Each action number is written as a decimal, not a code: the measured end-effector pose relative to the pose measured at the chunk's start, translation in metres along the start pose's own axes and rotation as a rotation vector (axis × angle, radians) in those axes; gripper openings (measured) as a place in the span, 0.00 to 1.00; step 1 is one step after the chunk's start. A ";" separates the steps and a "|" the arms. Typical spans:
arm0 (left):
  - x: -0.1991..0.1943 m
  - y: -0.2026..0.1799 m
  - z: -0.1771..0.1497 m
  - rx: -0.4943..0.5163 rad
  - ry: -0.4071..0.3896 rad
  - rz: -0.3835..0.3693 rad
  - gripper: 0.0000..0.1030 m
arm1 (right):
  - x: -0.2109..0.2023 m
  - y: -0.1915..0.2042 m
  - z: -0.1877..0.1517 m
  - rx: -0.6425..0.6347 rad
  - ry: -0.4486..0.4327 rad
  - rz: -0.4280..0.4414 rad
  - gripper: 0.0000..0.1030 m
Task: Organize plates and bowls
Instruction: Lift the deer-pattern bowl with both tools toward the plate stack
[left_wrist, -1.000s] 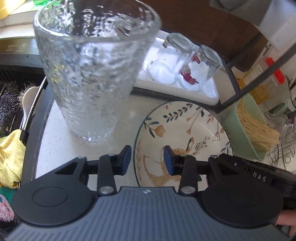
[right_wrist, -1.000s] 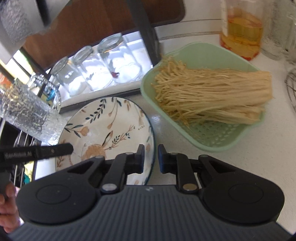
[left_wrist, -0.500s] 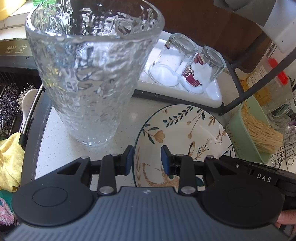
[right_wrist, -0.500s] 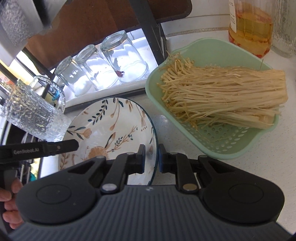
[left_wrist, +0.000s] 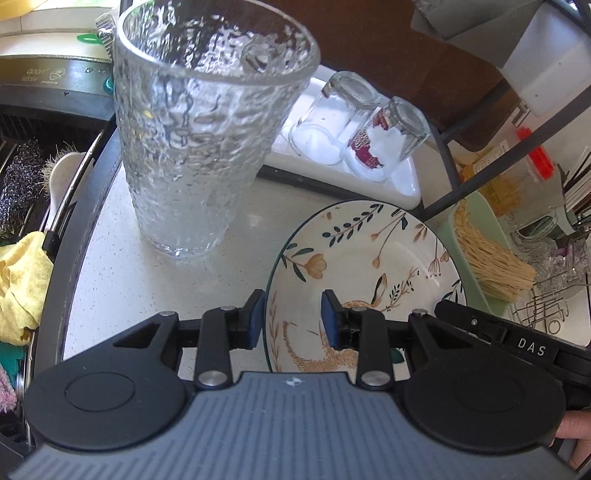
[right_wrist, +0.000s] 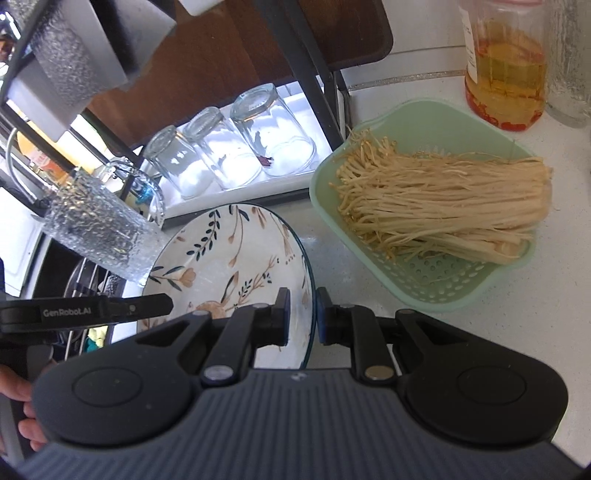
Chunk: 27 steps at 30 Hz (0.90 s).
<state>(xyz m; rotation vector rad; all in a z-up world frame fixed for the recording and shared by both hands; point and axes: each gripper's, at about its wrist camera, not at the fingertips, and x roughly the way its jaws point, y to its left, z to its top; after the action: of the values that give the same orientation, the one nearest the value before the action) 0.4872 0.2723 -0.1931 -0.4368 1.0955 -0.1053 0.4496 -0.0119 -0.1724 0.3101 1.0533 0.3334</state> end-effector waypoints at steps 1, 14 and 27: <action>-0.004 -0.001 -0.001 0.000 -0.006 -0.006 0.36 | -0.003 0.000 -0.001 0.004 -0.003 0.003 0.17; -0.056 -0.034 -0.020 0.056 -0.060 -0.123 0.36 | -0.073 -0.002 -0.017 0.016 -0.065 -0.008 0.17; -0.092 -0.076 -0.046 0.160 -0.049 -0.175 0.36 | -0.128 -0.015 -0.063 0.127 -0.120 -0.048 0.17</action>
<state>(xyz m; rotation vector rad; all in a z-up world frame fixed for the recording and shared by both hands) 0.4145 0.2171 -0.1043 -0.3887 0.9912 -0.3323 0.3380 -0.0724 -0.1059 0.4133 0.9637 0.2027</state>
